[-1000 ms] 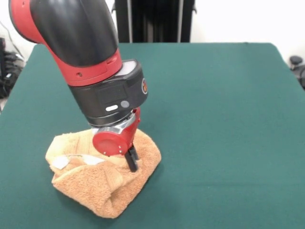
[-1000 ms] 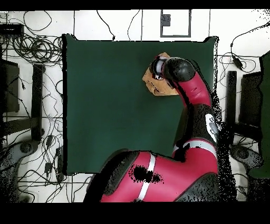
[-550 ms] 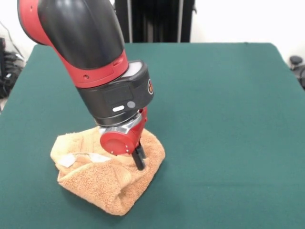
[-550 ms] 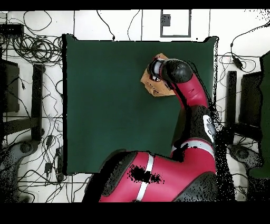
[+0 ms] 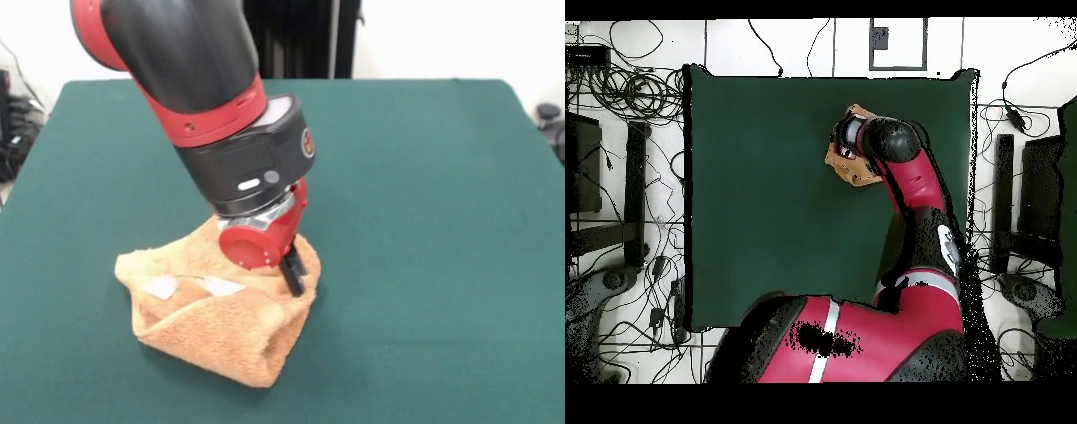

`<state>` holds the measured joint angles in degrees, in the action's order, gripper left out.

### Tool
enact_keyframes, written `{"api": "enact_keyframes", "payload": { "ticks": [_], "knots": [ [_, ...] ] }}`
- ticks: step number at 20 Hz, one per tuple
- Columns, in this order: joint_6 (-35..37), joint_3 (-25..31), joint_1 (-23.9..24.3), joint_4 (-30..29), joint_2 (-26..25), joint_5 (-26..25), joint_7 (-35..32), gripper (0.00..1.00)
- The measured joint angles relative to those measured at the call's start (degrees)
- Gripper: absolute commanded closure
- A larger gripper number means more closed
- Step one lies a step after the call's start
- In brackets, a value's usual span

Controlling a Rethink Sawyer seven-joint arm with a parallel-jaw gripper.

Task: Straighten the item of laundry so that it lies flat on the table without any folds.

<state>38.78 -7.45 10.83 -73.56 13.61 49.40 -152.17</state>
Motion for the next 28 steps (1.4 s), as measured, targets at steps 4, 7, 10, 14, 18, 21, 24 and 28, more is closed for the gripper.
{"api": "enact_keyframes", "payload": {
  "ticks": [4,7,10,14,18,21,24,28],
  "knots": [
    [-0.01,0.14,-1.27,-2.66,0.75,4.1,-0.56,1.0],
    [-0.01,0.22,-1.98,-4.03,1.21,6.22,-0.97,1.0],
    [-0.01,0.23,-2.67,-4.83,1.37,7.94,-1.44,1.0],
    [-0.01,0.24,-3.57,-5.41,1.3,9.68,-2.05,1.0],
    [-0.01,0.23,-4.19,-5.58,1.24,10.43,-2.52,1.0],
    [-0.01,0.24,-4.6,-5.58,1.23,10.82,-2.54,1.0],
    [-0.01,0.24,-4.75,-5.58,1.17,11.04,-2.54,1.0],
    [-0.01,0.24,-4.74,-5.58,1.0,11.15,-2.54,1.0]
  ]
}}
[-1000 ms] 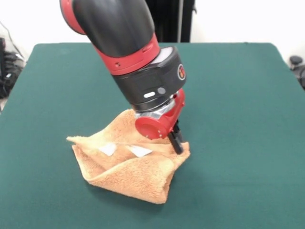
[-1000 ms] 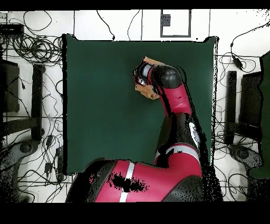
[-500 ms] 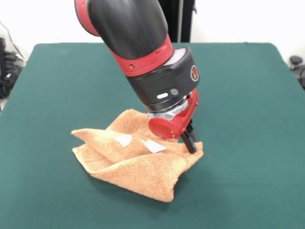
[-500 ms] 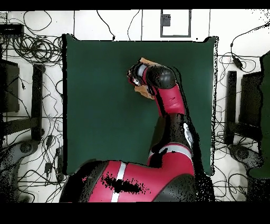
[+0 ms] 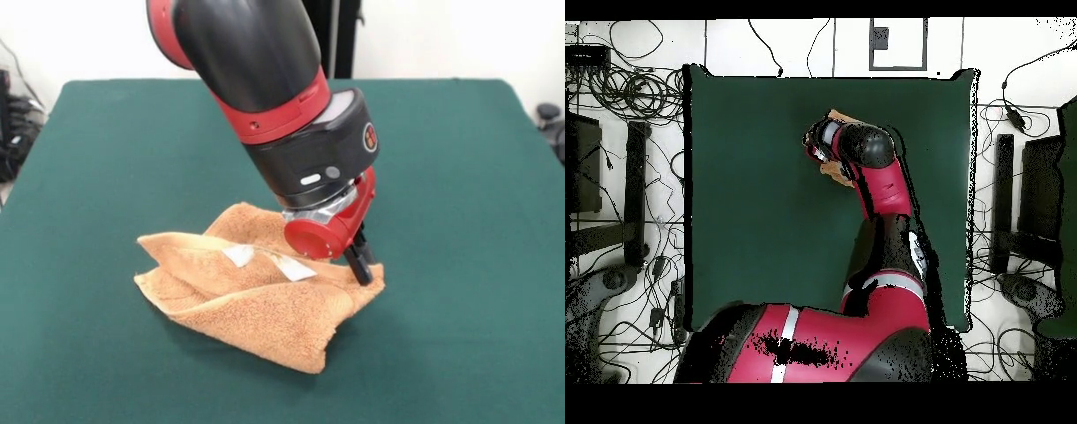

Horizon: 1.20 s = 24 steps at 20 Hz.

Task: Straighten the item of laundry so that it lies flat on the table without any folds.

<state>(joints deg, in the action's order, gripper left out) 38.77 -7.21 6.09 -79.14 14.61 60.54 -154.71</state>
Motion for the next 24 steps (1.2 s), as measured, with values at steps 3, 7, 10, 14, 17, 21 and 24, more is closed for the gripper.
{"api": "enact_keyframes", "payload": {
  "ticks": [3,7,10,14,17,21,24],
  "knots": [
    [-0.5,0.03,-0.02,-0.02,-0.08,0.86,0.0,1.0],
    [-2.24,0.04,-0.28,-0.01,-0.37,1.82,-0.24,1.0],
    [-3.25,0.04,-0.69,-0.01,-0.47,2.28,-0.73,1.0],
    [-4.48,0.04,-1.37,0.03,-0.57,2.49,-1.95,1.0],
    [-5.47,0.04,-1.99,0.1,-0.78,2.54,-3.62,1.0],
    [-6.51,0.08,-2.15,0.12,-1.3,2.86,-4.65,1.0],
    [-6.98,0.17,-2.16,0.11,-1.44,3.21,-4.67,1.0]
  ]
}}
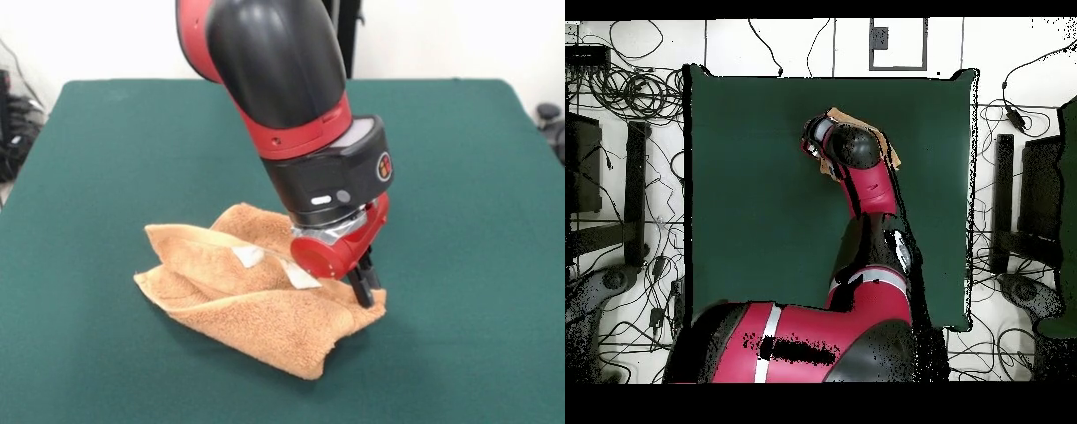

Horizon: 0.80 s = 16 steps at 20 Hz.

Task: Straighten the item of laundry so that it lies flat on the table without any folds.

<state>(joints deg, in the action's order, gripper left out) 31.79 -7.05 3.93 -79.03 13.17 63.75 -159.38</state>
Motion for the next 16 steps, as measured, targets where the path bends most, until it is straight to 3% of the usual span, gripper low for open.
{"api": "enact_keyframes", "payload": {
  "ticks": [16],
  "knots": [
    [-8.54,3.27,-0.45,0.07,-0.22,6.35,0.0,1.0]
  ]
}}
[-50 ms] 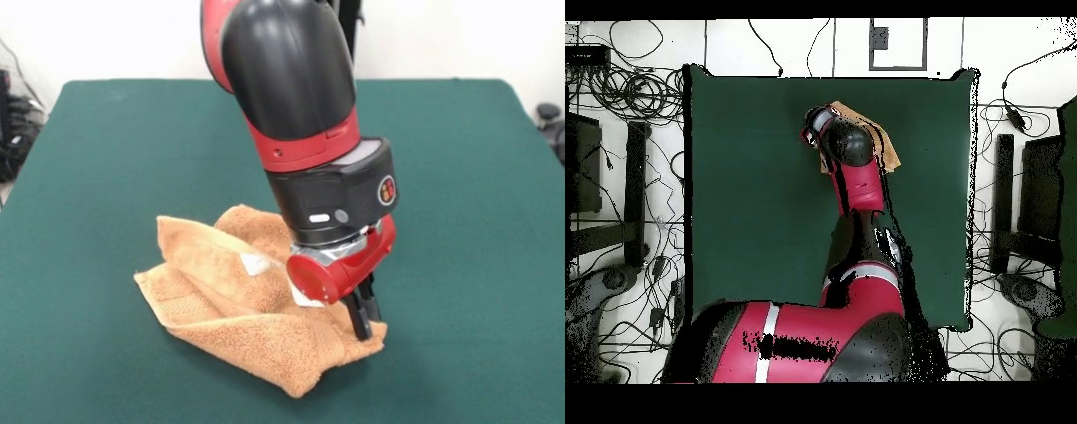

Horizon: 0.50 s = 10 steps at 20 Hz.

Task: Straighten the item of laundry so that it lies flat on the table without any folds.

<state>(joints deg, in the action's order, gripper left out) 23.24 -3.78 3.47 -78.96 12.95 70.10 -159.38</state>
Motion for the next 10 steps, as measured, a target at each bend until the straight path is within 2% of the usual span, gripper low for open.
{"api": "enact_keyframes", "payload": {
  "ticks": [1,2,10],
  "knots": [
    [-0.02,0.0,-0.07,0.03,-0.04,0.0,0.0,1.0],
    [-0.01,0.0,-0.41,0.05,-0.1,-0.01,-0.01,0.0],
    [-0.01,0.01,-1.59,0.92,-1.2,-0.04,-0.5,0.0]
  ]
}}
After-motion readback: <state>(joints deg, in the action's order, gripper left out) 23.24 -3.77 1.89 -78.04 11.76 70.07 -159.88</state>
